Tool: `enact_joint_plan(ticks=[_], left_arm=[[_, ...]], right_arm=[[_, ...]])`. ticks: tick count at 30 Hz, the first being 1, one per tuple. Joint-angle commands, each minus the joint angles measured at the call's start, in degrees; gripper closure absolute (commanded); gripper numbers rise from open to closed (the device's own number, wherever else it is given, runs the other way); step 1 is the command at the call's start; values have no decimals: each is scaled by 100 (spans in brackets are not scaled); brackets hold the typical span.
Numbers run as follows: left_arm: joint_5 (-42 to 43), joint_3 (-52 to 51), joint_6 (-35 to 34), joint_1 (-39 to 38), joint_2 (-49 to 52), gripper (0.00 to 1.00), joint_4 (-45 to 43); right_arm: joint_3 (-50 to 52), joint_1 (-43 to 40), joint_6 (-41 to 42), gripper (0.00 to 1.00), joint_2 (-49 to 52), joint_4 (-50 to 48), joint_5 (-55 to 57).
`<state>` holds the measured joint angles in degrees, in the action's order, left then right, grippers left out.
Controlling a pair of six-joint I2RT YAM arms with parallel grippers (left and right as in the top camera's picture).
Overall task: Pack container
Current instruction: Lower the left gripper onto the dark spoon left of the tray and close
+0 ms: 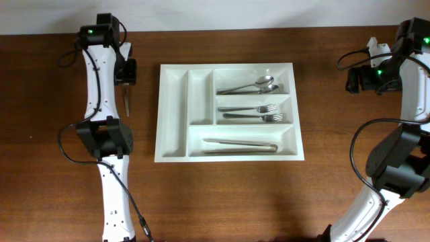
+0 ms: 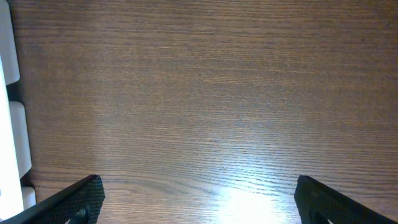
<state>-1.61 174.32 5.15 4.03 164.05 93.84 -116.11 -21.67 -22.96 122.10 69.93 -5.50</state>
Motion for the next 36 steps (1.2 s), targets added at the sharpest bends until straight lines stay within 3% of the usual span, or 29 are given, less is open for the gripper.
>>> enact_joint_plan(ticks=[1,32,36], left_arm=[[79,4,57,4,225,48,-2],[87,4,55,63,494,48,-76],[398,4,50,63,494,48,-61]], right_arm=[[20,-11,-59,1,42,-13,-50],[20,-11,-59,1,42,-13,-50],[20,-11,-59,1,42,-13,-50]])
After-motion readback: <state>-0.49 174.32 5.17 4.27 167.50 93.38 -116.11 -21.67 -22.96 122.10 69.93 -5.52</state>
